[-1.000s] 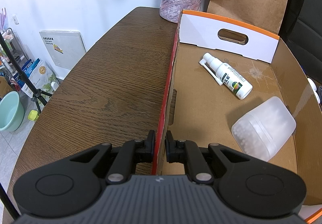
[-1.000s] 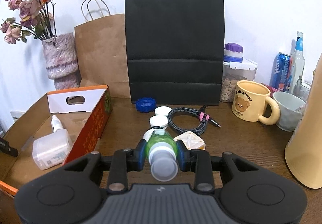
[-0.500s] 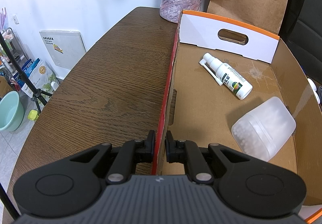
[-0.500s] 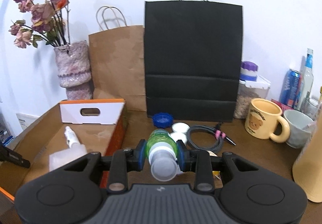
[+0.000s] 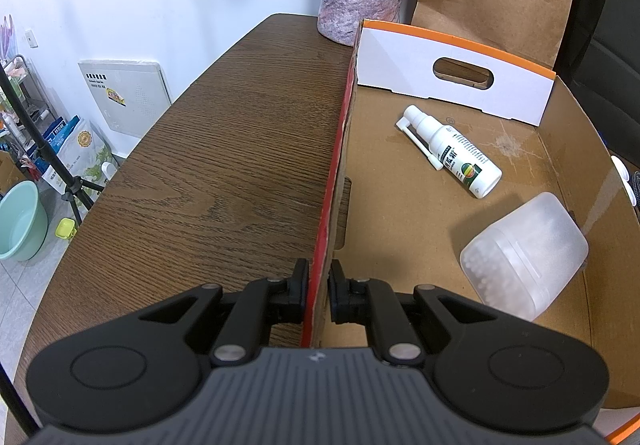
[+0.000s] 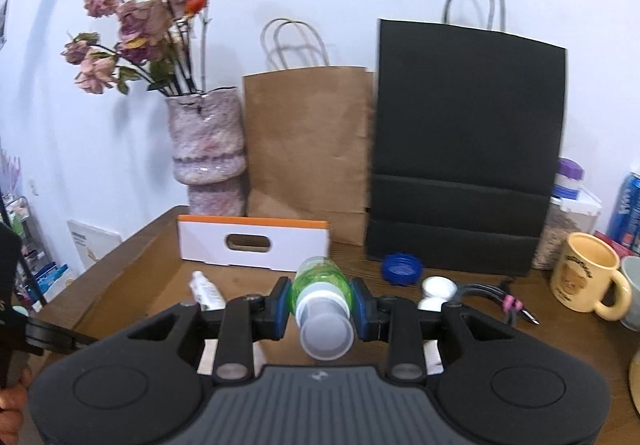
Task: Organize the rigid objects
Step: 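Carry the green spray bottle with the right tool into the orange box, release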
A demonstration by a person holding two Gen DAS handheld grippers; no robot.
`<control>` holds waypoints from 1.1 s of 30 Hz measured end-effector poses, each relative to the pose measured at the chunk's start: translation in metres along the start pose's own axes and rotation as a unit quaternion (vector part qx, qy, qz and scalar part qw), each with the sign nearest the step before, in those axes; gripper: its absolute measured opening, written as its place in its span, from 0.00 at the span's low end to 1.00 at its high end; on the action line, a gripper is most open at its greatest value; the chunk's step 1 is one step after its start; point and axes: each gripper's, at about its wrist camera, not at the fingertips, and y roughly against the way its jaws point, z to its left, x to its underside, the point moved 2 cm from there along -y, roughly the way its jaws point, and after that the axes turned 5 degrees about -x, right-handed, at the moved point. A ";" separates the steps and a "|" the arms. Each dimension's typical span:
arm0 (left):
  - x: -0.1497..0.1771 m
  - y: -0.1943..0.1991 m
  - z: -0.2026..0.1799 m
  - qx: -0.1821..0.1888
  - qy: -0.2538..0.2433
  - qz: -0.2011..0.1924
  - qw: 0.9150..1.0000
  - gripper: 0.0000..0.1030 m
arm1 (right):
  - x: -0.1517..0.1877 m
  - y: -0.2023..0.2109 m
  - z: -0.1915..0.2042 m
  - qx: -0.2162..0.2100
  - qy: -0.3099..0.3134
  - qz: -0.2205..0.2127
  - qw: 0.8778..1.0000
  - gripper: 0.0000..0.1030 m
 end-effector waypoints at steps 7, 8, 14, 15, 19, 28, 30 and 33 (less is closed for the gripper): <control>0.000 0.000 0.000 -0.001 -0.001 0.000 1.000 0.11 | -0.006 -0.015 0.029 -0.028 0.010 0.011 0.999 0.29; 0.000 0.000 0.000 -0.001 -0.001 0.000 1.000 0.11 | -0.006 -0.018 0.033 -0.031 0.012 0.013 0.999 0.29; 0.000 0.000 0.000 -0.001 -0.002 -0.001 1.000 0.11 | -0.008 -0.035 0.058 -0.048 0.029 0.028 0.998 0.29; 0.000 0.000 0.000 -0.001 -0.002 -0.001 1.000 0.11 | -0.008 -0.038 0.061 -0.051 0.031 0.031 0.998 0.29; -0.001 0.000 0.000 -0.002 -0.002 -0.001 1.000 0.11 | -0.007 -0.051 0.072 -0.060 0.040 0.046 0.996 0.29; -0.001 0.000 0.000 -0.003 -0.004 -0.001 1.000 0.11 | -0.004 -0.071 0.080 -0.067 0.044 0.069 0.994 0.29; 0.000 0.000 -0.001 -0.003 -0.004 -0.001 1.000 0.11 | -0.004 -0.073 0.080 -0.070 0.045 0.073 0.994 0.29; -0.001 0.000 0.000 -0.003 -0.004 -0.001 1.000 0.11 | -0.003 -0.075 0.081 -0.077 0.045 0.085 0.992 0.30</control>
